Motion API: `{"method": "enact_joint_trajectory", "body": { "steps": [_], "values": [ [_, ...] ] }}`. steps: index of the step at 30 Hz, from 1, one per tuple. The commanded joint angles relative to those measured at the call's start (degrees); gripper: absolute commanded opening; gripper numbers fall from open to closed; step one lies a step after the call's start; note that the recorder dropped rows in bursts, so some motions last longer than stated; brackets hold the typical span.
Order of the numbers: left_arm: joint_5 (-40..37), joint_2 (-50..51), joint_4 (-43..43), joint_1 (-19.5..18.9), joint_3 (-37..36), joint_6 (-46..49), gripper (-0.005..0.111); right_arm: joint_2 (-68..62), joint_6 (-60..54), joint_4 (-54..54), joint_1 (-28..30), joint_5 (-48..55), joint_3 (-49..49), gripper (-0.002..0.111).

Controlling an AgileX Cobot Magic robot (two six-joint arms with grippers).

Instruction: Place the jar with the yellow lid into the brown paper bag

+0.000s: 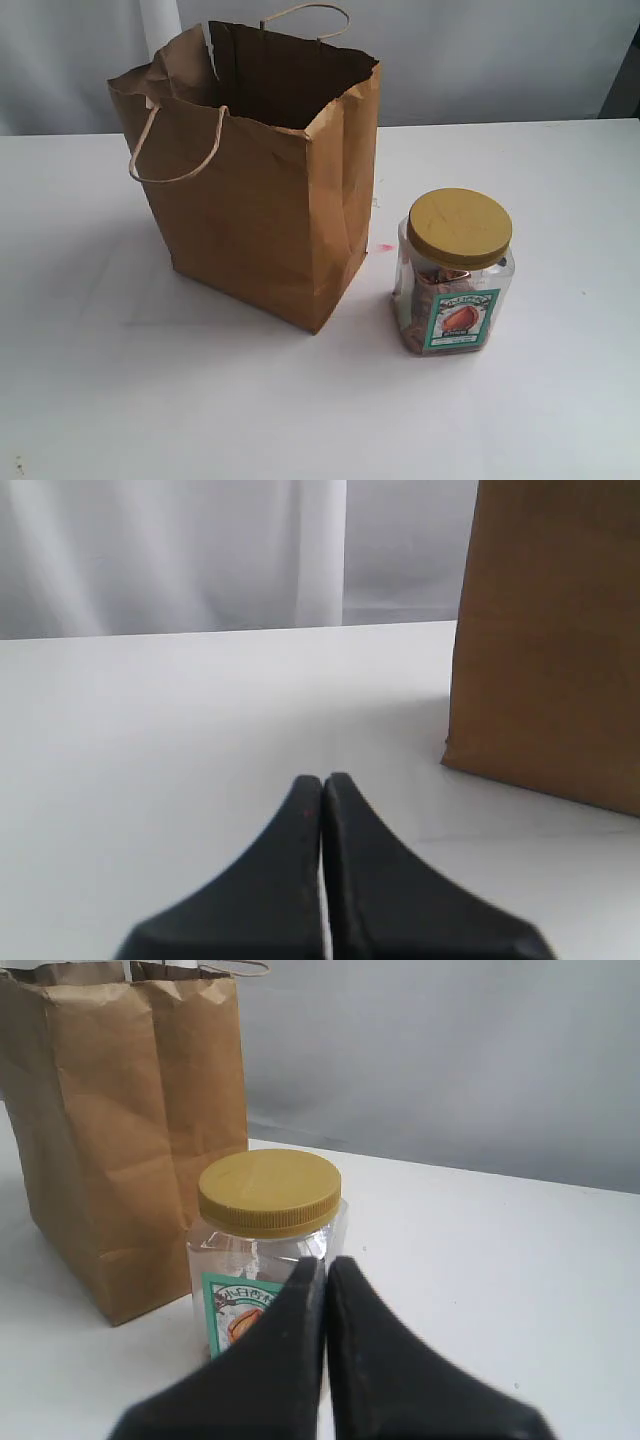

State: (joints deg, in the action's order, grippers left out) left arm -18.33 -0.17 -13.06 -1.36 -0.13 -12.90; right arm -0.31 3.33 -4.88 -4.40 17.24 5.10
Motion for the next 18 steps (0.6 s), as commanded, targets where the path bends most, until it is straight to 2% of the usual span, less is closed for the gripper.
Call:
{"method": "enact_joint_trajectory", "body": {
  "steps": [1, 14, 18],
  "values": [
    [0.6, 0.2, 0.2, 0.2, 0.1, -0.2, 0.001, 0.3, 0.1, 0.0, 0.4, 0.0, -0.1, 0.0],
    [0.6, 0.2, 0.2, 0.2, 0.1, -0.2, 0.001, 0.3, 0.1, 0.0, 0.4, -0.1, -0.1, 0.0],
    [0.6, 0.2, 0.2, 0.2, 0.1, -0.2, 0.001, 0.3, 0.1, 0.0, 0.4, -5.2, -0.1, 0.0]
  ]
}}
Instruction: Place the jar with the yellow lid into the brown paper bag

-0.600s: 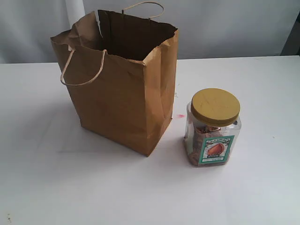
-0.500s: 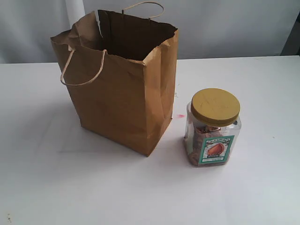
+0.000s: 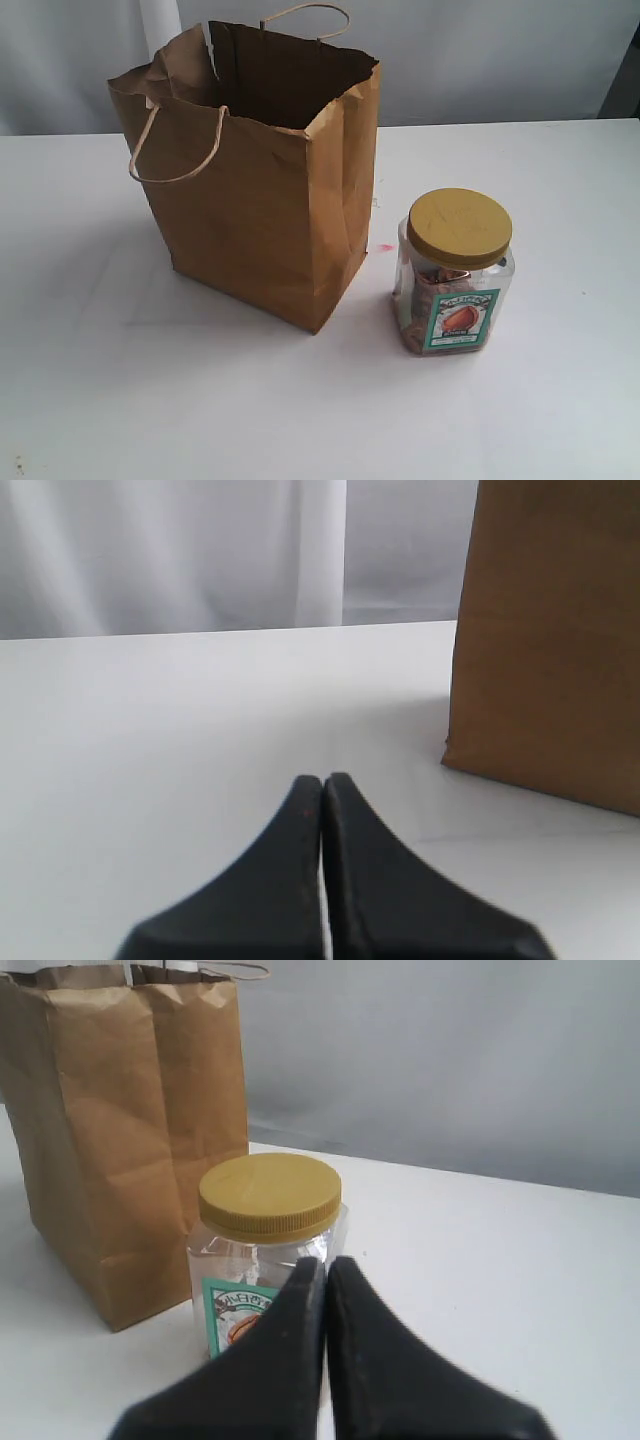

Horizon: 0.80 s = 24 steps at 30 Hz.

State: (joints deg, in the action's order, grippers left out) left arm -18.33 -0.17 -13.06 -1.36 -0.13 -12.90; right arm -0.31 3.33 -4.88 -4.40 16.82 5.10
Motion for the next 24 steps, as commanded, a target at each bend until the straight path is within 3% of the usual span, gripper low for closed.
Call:
{"method": "enact_joint_trajectory", "body": {
  "steps": [1, 14, 21, 24],
  "values": [
    [0.6, 0.2, 0.2, 0.2, 0.1, -0.2, 0.001, 0.3, 0.1, 0.0, 0.4, -6.6, -0.1, 0.0],
    [0.6, 0.2, 0.2, 0.2, 0.1, -0.2, 0.001, 0.3, 0.0, -0.2, 0.4, -20.1, -0.1, 0.0],
    [0.6, 0.2, 0.2, 0.2, 0.1, -0.2, 0.001, 0.3, 0.1, 13.3, 0.4, -23.3, 0.6, 0.0],
    [0.6, 0.2, 0.2, 0.2, 0.1, -0.2, 0.001, 0.3, -1.2, 13.9, 0.4, -16.4, 5.2, 0.0]
  ]
}}
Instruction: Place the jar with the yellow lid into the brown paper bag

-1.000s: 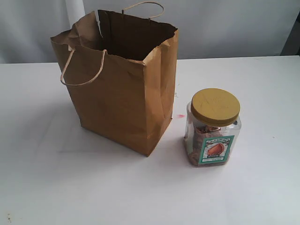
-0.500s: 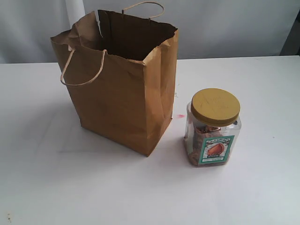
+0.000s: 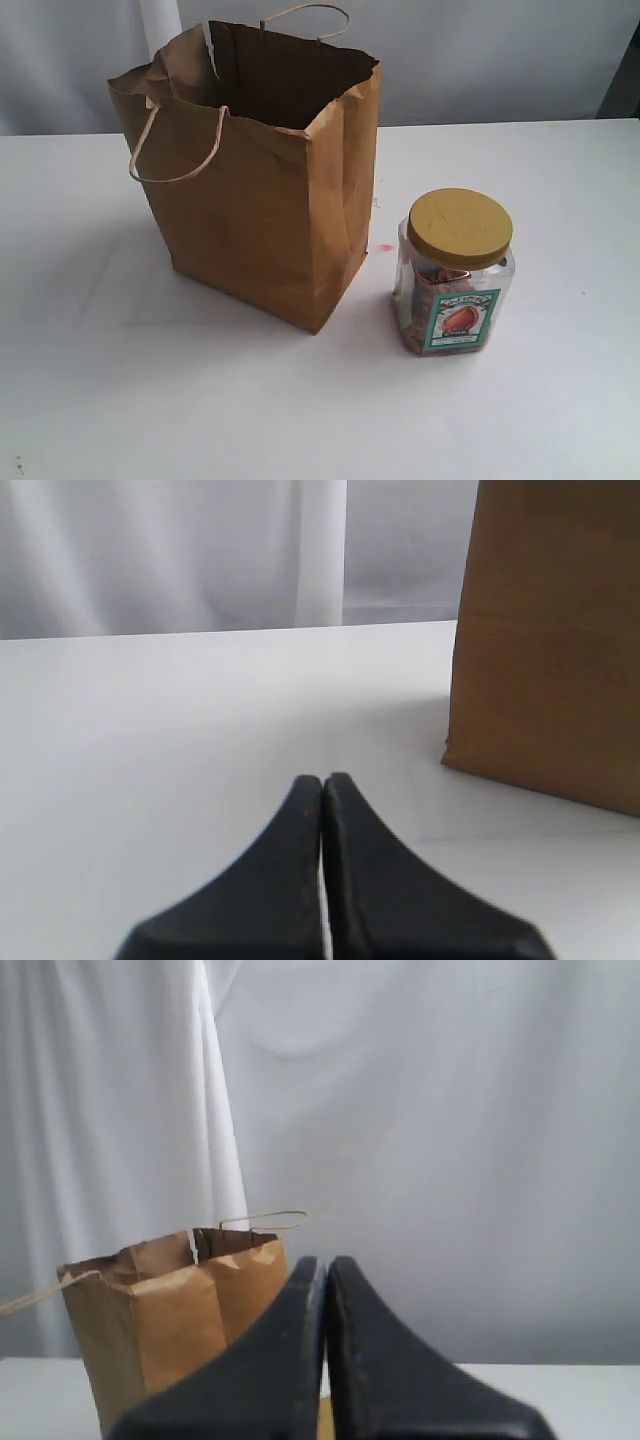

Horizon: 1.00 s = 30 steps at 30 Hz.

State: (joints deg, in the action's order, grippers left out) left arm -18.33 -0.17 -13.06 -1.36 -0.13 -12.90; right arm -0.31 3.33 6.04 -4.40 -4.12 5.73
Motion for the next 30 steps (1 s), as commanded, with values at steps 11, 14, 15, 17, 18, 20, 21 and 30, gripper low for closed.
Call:
{"method": "enact_joint_trajectory", "body": {
  "steps": [11, 14, 15, 17, 18, 20, 21, 30],
  "values": [
    [0.6, 0.2, 0.2, 0.2, 0.1, -0.2, 0.001, -20.0, -4.8, 1.6, 0.4, 47.6, 33.6, 0.0],
    [0.6, 0.2, 0.2, 0.2, 0.1, -0.2, 0.001, -25.3, -6.7, 1.7, 0.4, 54.7, 39.2, 0.0],
    [0.6, 0.2, 0.2, 0.2, 0.1, -0.2, 0.001, -26.5, -7.7, 1.7, 0.4, 55.9, 40.2, 0.0],
    [0.6, 0.2, 0.2, 0.2, 0.1, -0.2, 0.001, -29.7, -8.3, 2.0, 0.4, 57.7, 42.1, 0.0],
    [0.6, 0.2, 0.2, 0.2, 0.1, -0.2, 0.001, -31.2, -8.3, 2.2, 0.3, 58.7, 43.0, 0.0],
    [0.6, 0.2, 0.2, 0.2, 0.1, -0.2, 0.001, -35.3, -8.3, 2.2, 0.3, 60.9, 44.8, 0.0],
    [0.6, 0.2, 0.2, 0.2, 0.1, -0.2, 0.001, -37.5, -8.3, 2.3, 0.3, 61.6, 45.6, 0.0],
    [0.6, 0.2, 0.2, 0.2, 0.1, -0.2, 0.001, -61.2, -8.3, 4.7, 0.3, 66.3, 59.2, 0.0]
  ]
}}
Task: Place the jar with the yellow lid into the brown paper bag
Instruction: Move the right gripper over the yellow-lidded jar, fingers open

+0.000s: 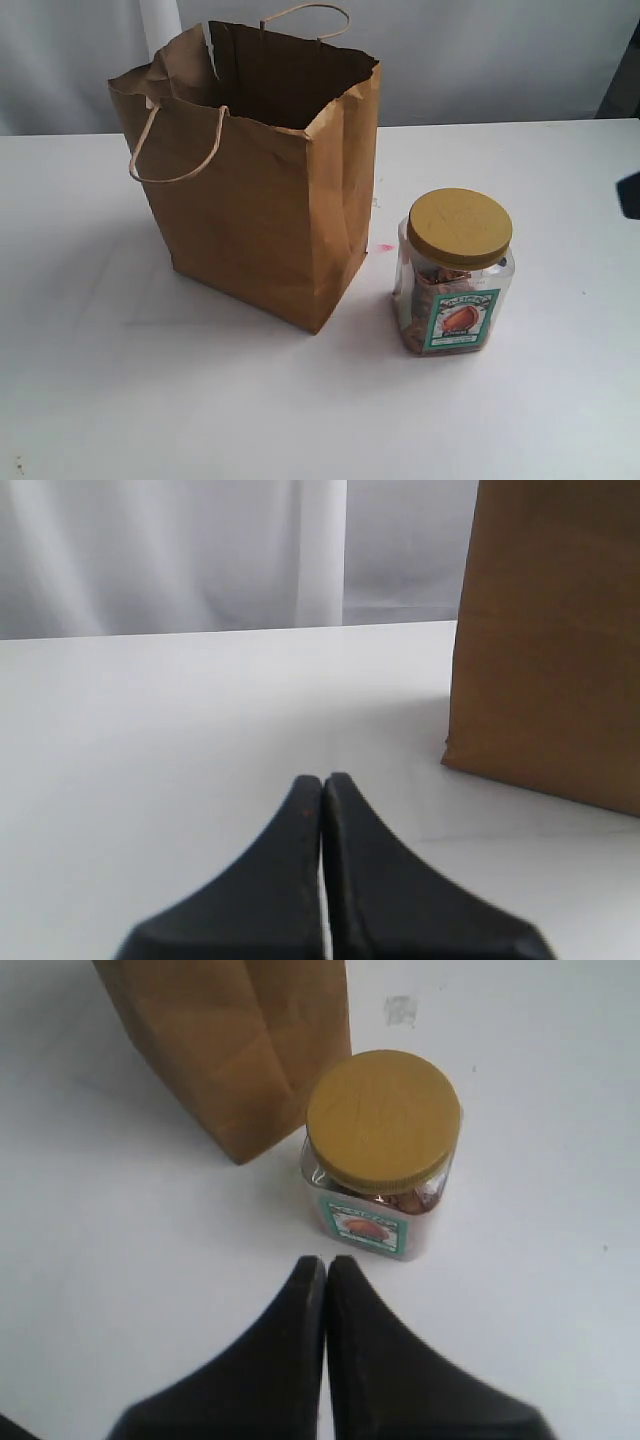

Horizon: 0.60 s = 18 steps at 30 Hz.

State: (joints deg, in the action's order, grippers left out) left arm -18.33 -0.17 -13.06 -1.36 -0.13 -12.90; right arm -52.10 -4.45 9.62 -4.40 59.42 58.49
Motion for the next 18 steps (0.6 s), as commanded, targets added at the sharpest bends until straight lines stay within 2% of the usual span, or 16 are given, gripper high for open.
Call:
{"method": "enact_joint_trajectory", "body": {
  "steps": [1, 4, 11, 18],
  "values": [
    [0.6, 0.2, 0.2, 0.2, 0.1, -0.2, 0.001, -12.2, -0.5, 1.1, 0.3, 4.2, 9.0, 0.0],
    [0.6, 0.2, 0.2, 0.2, 0.1, -0.2, 0.001, -19.5, -0.2, 0.3, 0.3, 10.5, 17.3, 0.0],
    [0.6, 0.2, 0.2, 0.2, 0.1, -0.2, 0.001, -31.2, 3.9, 0.7, 0.2, 10.5, 32.3, 0.0],
    [0.6, 0.2, 0.2, 0.2, 0.1, -0.2, 0.001, -37.2, 5.4, -5.2, -3.9, 10.5, 30.3, 0.0]
  ]
}}
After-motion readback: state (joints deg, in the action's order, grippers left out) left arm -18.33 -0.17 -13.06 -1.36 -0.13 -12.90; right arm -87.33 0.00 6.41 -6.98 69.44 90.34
